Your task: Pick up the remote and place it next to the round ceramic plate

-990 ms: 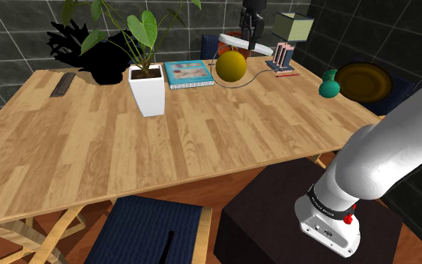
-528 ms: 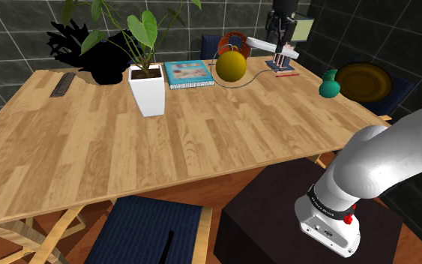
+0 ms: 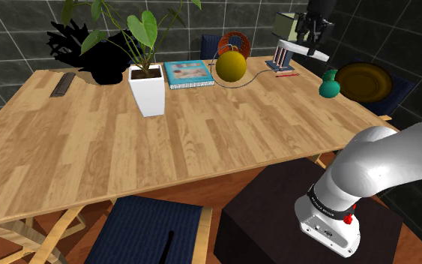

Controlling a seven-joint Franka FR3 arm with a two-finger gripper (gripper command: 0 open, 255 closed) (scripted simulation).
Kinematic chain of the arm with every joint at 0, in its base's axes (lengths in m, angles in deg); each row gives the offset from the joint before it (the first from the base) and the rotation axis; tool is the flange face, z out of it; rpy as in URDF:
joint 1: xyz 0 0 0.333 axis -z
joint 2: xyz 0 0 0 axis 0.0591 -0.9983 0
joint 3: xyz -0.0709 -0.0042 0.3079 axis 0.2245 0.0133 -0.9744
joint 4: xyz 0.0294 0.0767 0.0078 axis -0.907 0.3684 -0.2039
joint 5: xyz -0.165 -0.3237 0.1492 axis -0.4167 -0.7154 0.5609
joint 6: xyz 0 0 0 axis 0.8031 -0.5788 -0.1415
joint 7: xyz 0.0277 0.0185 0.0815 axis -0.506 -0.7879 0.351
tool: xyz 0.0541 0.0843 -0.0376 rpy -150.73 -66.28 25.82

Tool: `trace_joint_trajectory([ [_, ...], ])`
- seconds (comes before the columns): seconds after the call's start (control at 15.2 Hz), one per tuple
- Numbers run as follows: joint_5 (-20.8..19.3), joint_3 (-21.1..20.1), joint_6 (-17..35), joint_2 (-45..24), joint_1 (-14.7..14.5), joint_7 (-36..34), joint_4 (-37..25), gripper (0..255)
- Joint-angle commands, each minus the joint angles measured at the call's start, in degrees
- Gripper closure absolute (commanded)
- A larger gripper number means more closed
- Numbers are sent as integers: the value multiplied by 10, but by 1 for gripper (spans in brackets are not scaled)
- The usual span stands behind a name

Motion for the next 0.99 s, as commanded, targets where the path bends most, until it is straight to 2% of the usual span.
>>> trace_joint_trajectory([
  [0.0,-13,13,-6,25,10,19,16,255],
  [0.46,-66,68,-36,91,45,97,37,255],
  [0.92,-123,132,-63,131,74,185,28,255],
])
